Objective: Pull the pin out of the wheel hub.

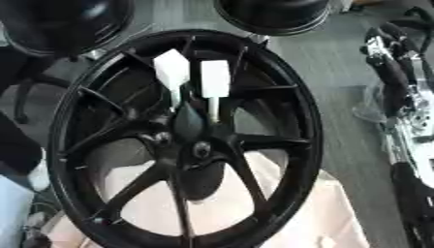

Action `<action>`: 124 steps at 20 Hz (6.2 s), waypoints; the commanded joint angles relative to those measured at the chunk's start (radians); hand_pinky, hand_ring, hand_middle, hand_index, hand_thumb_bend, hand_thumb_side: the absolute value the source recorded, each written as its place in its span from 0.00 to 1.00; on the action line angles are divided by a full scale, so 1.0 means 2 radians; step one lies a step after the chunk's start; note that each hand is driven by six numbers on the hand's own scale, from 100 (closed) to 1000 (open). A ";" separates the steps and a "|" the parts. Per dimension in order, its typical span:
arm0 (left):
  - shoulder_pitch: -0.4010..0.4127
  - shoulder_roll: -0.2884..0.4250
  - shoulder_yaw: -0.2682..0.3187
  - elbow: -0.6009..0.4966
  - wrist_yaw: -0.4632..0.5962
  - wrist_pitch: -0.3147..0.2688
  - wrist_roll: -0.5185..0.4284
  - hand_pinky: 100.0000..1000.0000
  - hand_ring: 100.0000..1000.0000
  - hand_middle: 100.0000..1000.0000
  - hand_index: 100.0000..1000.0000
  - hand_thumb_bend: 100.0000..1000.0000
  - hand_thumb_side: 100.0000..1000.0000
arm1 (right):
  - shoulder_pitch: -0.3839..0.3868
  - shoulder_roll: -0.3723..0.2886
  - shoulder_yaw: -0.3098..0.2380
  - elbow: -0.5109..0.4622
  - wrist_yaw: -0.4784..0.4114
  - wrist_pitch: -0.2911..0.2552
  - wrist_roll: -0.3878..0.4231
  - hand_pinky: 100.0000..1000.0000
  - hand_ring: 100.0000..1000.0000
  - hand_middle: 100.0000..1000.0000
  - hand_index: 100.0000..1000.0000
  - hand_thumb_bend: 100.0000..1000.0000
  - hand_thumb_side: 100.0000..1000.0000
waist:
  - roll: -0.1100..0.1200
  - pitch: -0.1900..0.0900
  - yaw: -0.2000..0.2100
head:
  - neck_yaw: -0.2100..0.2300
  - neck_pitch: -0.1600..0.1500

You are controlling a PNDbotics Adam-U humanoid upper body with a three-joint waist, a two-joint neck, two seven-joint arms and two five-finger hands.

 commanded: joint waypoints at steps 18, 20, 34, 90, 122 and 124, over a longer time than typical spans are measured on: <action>0.018 0.029 0.004 0.009 -0.005 0.003 -0.007 0.77 0.82 0.80 0.85 0.10 0.69 | -0.206 -0.137 0.095 0.211 0.019 0.010 0.085 0.90 0.81 0.78 0.94 0.09 0.55 | -0.026 -0.061 -0.007 | -0.002 0.036; 0.020 0.030 0.004 0.010 -0.006 0.003 -0.007 0.77 0.82 0.80 0.85 0.10 0.69 | -0.237 -0.133 0.104 0.249 0.038 0.008 0.097 0.91 0.81 0.78 0.94 0.09 0.56 | -0.026 -0.062 -0.007 | -0.001 0.038; 0.029 0.034 0.008 0.011 -0.006 -0.001 -0.005 0.77 0.82 0.80 0.85 0.09 0.69 | -0.400 -0.068 0.133 0.377 0.154 -0.027 0.164 0.90 0.82 0.79 0.95 0.13 0.54 | -0.021 -0.048 -0.010 | -0.005 0.041; 0.024 0.036 0.014 0.011 -0.005 0.001 -0.002 0.77 0.82 0.79 0.84 0.09 0.70 | -0.291 -0.113 0.288 -0.116 0.187 -0.001 0.479 0.87 0.79 0.74 0.89 0.50 0.29 | -0.026 -0.027 -0.007 | 0.025 0.023; 0.021 0.036 0.013 0.012 -0.006 0.003 -0.006 0.78 0.82 0.79 0.84 0.08 0.70 | -0.266 -0.103 0.279 -0.029 0.273 -0.022 0.461 0.86 0.77 0.71 0.86 0.47 0.27 | -0.023 -0.015 -0.005 | 0.026 0.015; 0.021 0.036 0.013 0.012 -0.006 0.003 -0.006 0.78 0.82 0.79 0.84 0.08 0.70 | -0.265 -0.102 0.279 -0.024 0.278 -0.022 0.460 0.86 0.78 0.71 0.86 0.47 0.27 | -0.023 -0.014 -0.005 | 0.026 0.015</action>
